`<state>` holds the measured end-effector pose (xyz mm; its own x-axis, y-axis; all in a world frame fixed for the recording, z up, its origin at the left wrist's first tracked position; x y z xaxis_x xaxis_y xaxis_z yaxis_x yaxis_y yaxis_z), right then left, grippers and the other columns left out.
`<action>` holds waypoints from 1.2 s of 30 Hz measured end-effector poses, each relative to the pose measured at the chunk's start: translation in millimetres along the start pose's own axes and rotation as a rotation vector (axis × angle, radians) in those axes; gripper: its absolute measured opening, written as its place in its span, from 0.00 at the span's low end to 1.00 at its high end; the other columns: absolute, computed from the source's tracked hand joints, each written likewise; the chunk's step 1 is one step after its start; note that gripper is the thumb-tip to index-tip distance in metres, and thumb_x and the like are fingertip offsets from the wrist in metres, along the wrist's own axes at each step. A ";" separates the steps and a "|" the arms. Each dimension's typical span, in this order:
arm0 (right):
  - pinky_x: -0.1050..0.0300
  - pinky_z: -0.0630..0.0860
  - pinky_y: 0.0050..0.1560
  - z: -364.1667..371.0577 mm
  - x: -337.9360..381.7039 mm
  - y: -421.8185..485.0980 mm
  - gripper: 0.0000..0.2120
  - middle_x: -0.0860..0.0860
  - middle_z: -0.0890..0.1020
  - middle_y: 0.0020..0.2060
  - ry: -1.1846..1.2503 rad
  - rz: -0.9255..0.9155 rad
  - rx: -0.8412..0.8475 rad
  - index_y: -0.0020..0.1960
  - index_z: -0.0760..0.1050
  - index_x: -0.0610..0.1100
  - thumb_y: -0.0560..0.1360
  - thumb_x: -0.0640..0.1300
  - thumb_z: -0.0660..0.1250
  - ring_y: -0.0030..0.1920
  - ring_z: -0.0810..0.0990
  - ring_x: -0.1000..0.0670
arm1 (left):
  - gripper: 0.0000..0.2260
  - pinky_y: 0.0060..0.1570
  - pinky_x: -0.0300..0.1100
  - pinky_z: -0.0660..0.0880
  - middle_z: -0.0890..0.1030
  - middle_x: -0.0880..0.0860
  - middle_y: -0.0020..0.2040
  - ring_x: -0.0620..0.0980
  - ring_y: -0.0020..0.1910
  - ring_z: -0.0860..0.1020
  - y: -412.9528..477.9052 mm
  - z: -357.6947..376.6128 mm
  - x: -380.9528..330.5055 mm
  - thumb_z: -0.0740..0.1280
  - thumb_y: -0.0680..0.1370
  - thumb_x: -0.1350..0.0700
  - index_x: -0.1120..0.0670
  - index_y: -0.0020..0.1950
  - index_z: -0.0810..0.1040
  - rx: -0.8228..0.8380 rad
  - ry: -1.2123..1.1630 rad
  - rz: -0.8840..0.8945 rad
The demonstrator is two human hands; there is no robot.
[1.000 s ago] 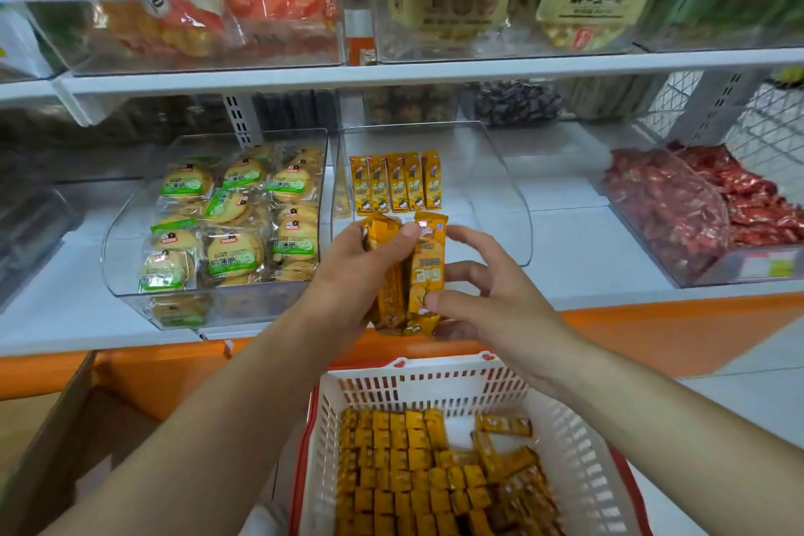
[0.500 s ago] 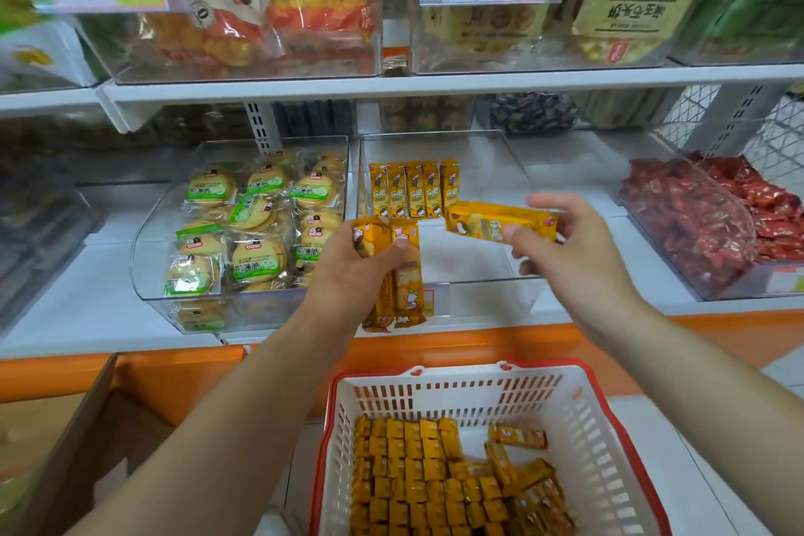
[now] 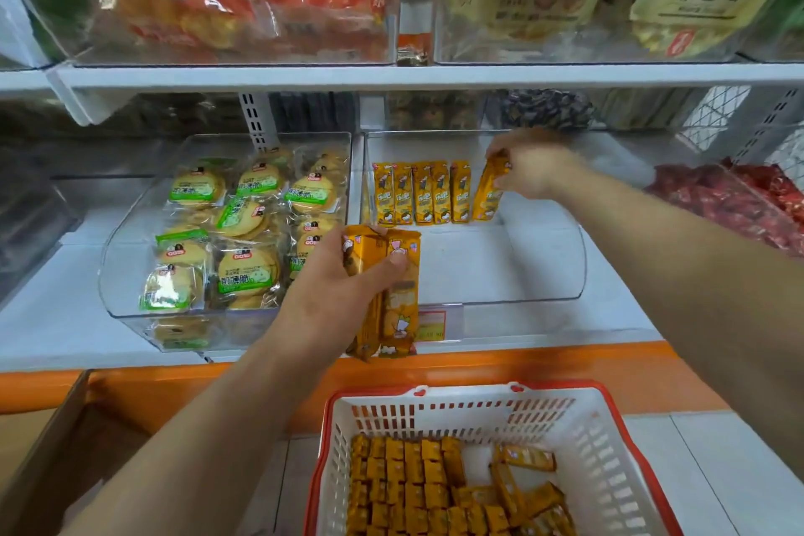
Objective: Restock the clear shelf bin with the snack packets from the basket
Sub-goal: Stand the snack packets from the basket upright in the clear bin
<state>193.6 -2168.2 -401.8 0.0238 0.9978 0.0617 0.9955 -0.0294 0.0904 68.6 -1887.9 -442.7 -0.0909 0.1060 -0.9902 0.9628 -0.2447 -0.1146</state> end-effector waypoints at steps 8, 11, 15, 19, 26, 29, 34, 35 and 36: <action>0.54 0.78 0.49 21.3 3.1 39.3 0.15 0.48 0.83 0.53 -0.230 -0.024 0.015 0.58 0.80 0.53 0.72 0.48 0.74 0.53 0.81 0.42 | 0.14 0.39 0.47 0.85 0.88 0.45 0.46 0.47 0.44 0.87 -0.7 -5.4 8.1 0.72 0.75 0.45 0.43 0.59 0.77 0.013 -0.004 -0.003; 0.57 0.75 0.45 22.2 2.8 44.7 0.14 0.49 0.83 0.51 -0.252 -0.044 0.009 0.57 0.80 0.53 0.72 0.49 0.75 0.50 0.81 0.44 | 0.21 0.41 0.50 0.85 0.88 0.45 0.46 0.47 0.44 0.87 -3.8 -3.3 7.0 0.71 0.67 0.40 0.42 0.59 0.77 0.022 -0.010 -0.007; 0.56 0.77 0.51 20.3 4.9 46.3 0.15 0.48 0.82 0.55 -0.303 -0.050 -0.034 0.59 0.78 0.51 0.73 0.47 0.73 0.53 0.81 0.43 | 0.19 0.40 0.49 0.85 0.88 0.45 0.45 0.47 0.44 0.87 -5.9 0.4 4.4 0.71 0.68 0.40 0.41 0.57 0.77 0.022 -0.009 -0.011; 0.52 0.76 0.57 -0.9 5.5 29.0 0.21 0.47 0.78 0.63 -0.174 0.003 -0.085 0.66 0.75 0.51 0.74 0.49 0.73 0.59 0.79 0.42 | 0.10 0.34 0.43 0.83 0.87 0.44 0.44 0.46 0.42 0.87 -4.7 0.8 7.0 0.71 0.76 0.46 0.42 0.56 0.78 0.003 -0.012 -0.022; 0.60 0.74 0.41 -24.4 41.6 -113.1 0.09 0.55 0.83 0.42 0.610 -0.009 -0.102 0.48 0.81 0.51 0.70 0.48 0.78 0.37 0.78 0.54 | 0.09 0.40 0.51 0.85 0.88 0.48 0.46 0.50 0.45 0.87 -12.1 13.2 6.7 0.72 0.78 0.50 0.45 0.56 0.79 0.009 -0.128 -0.084; 0.64 0.74 0.40 -8.0 76.0 -184.7 0.16 0.54 0.84 0.42 0.988 -0.034 0.066 0.52 0.80 0.54 0.67 0.52 0.79 0.37 0.79 0.55 | 0.10 0.43 0.54 0.84 0.88 0.53 0.48 0.54 0.47 0.87 -18.5 30.3 4.4 0.73 0.77 0.53 0.49 0.57 0.80 0.057 -0.212 -0.107; 0.51 0.78 0.42 16.8 91.6 -242.3 0.25 0.56 0.80 0.46 1.149 0.094 0.134 0.59 0.73 0.61 0.65 0.61 0.76 0.41 0.84 0.51 | 0.07 0.40 0.52 0.83 0.87 0.58 0.47 0.60 0.47 0.86 -34.6 61.0 0.5 0.72 0.78 0.57 0.56 0.55 0.82 0.098 -0.302 -0.110; 0.49 0.80 0.44 16.9 89.2 -244.4 0.25 0.55 0.80 0.47 1.145 0.113 0.126 0.60 0.73 0.60 0.66 0.57 0.78 0.43 0.84 0.49 | 0.07 0.40 0.52 0.83 0.87 0.59 0.47 0.61 0.47 0.86 -37.2 65.5 -0.1 0.72 0.78 0.57 0.57 0.55 0.82 0.104 -0.329 -0.118; 0.48 0.81 0.45 16.2 86.6 -245.2 0.24 0.53 0.80 0.48 1.161 0.130 0.126 0.61 0.73 0.58 0.68 0.52 0.78 0.44 0.84 0.48 | 0.07 0.40 0.53 0.83 0.87 0.60 0.48 0.62 0.47 0.86 -39.0 70.3 -1.8 0.72 0.78 0.58 0.58 0.55 0.82 0.117 -0.358 -0.123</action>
<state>-46.9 -2073.6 -434.7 0.0924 0.3329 0.9384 0.9954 -0.0554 -0.0783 13.3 -1946.3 -442.0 -0.3064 -0.1967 -0.9314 0.9056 -0.3617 -0.2215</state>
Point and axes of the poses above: each hand's wrist, its own y-axis towards the middle knuckle, its own z-axis out of the palm, x = y × z, the point moved 10 cm from there along y, towards the middle knuckle
